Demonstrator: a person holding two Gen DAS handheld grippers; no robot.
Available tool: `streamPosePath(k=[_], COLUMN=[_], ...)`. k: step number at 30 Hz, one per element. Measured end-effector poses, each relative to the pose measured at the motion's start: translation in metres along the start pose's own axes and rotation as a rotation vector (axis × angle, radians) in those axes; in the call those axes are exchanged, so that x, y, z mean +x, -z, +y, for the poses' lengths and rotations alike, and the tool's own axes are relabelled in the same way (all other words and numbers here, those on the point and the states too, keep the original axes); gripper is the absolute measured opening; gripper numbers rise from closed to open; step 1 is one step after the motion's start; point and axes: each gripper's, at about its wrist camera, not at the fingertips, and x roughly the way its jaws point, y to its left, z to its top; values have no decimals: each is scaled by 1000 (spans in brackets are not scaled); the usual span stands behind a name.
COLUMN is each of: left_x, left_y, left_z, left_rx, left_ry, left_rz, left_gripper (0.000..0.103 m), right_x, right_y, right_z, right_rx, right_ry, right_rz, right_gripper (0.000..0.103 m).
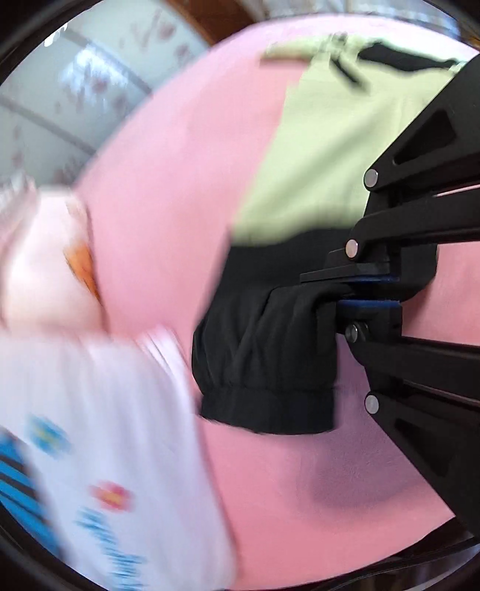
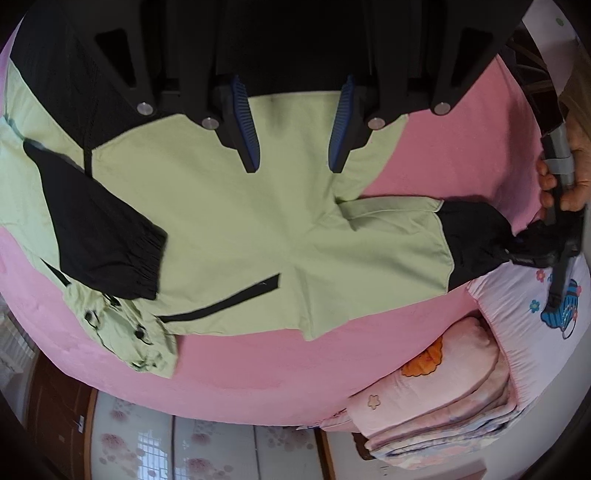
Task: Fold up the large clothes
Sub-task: 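Carry the sleeve across the jacket body and release it with the left tool, then grasp the jacket side edge with the left tool and fold it inward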
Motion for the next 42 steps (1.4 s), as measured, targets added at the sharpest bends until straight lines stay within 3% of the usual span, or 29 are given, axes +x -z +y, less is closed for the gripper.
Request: streamPosePath(k=[5, 8, 10, 13, 15, 17, 18, 20, 22, 27, 31, 35, 42], left_x=[-66, -84, -77, -37, -10, 20, 30, 39, 34, -10, -48, -62, -34], left_y=[22, 60, 90, 145, 175, 207, 219, 240, 252, 257, 247, 242, 214], left_z=[-121, -204, -248, -305, -325, -338, -339, -339, -338, -326, -293, -257, -194], left_rx=[204, 367, 442, 540, 576, 612, 623, 656, 694, 758, 717, 626, 488], left_ry=[227, 319, 338, 356, 315, 247, 223, 187, 190, 249, 262, 186, 43], left_rz=[-63, -18, 31, 142, 193, 252, 268, 286, 287, 236, 147, 86, 108], left_gripper=[4, 4, 4, 6, 9, 21, 27, 47, 57, 66, 81, 82, 82], right_x=[-25, -44, -56, -67, -71, -74, -76, -79, -81, -82, -78, -67, -28], right_y=[7, 15, 22, 37, 49, 62, 67, 75, 81, 86, 77, 64, 47], right_z=[-45, -81, -104, -136, -159, -181, -190, -201, -211, -218, -210, -192, -180], right_rx=[99, 176, 214, 264, 304, 339, 348, 354, 357, 366, 367, 332, 377], right_ry=[32, 51, 75, 117, 133, 152, 159, 173, 178, 155, 89, 36, -125], right_rz=[-41, -75, -94, -101, -89, -70, -62, -54, -48, -58, -60, -43, 20], right_gripper=[39, 39, 39, 39, 39, 39, 39, 39, 39, 39, 39, 40, 46])
